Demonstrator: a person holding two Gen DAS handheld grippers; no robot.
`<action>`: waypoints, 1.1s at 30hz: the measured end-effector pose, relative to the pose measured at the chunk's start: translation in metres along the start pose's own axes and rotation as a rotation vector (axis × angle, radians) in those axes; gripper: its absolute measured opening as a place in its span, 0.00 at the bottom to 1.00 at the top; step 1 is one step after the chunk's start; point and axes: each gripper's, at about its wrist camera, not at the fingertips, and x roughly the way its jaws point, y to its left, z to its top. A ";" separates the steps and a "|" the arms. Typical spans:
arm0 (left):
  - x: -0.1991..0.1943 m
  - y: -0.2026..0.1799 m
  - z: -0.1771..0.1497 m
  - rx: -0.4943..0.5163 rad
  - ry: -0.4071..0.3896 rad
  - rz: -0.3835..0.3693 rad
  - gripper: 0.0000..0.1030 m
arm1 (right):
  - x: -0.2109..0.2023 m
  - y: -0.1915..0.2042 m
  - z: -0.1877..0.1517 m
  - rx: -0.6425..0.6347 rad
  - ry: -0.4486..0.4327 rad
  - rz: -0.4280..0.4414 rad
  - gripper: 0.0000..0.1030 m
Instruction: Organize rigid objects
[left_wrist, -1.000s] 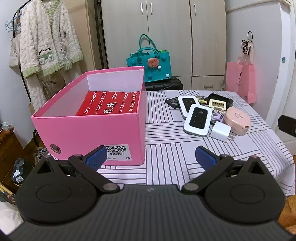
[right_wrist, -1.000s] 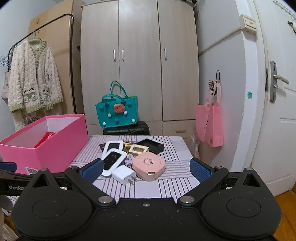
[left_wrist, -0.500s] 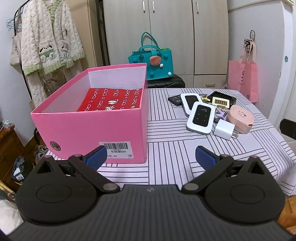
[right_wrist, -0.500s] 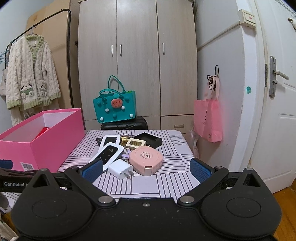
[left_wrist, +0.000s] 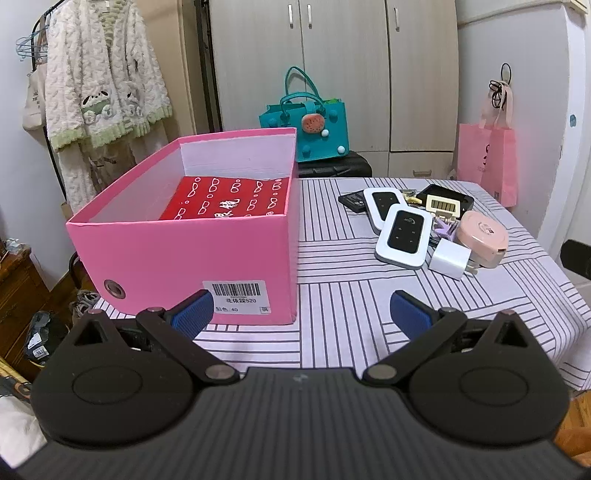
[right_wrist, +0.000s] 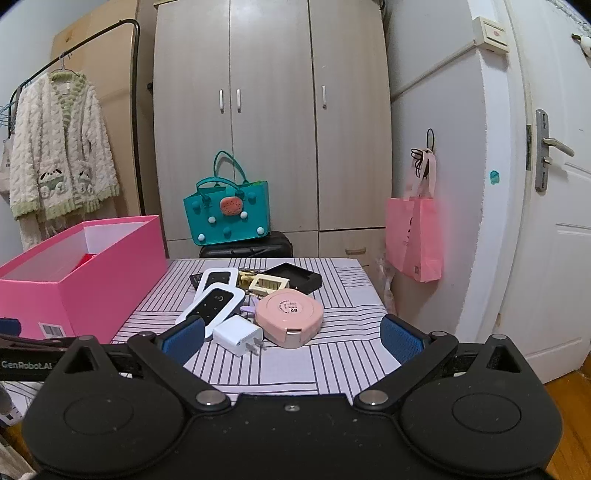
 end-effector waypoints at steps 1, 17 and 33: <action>0.000 0.000 0.000 -0.001 -0.002 -0.001 1.00 | 0.000 -0.001 0.000 0.006 -0.003 -0.002 0.99; 0.000 0.007 -0.003 -0.011 -0.008 0.004 1.00 | -0.005 0.000 -0.007 0.037 -0.100 0.017 1.00; -0.004 0.012 0.013 0.040 0.080 -0.038 1.00 | 0.003 0.010 0.010 -0.034 0.070 0.108 1.00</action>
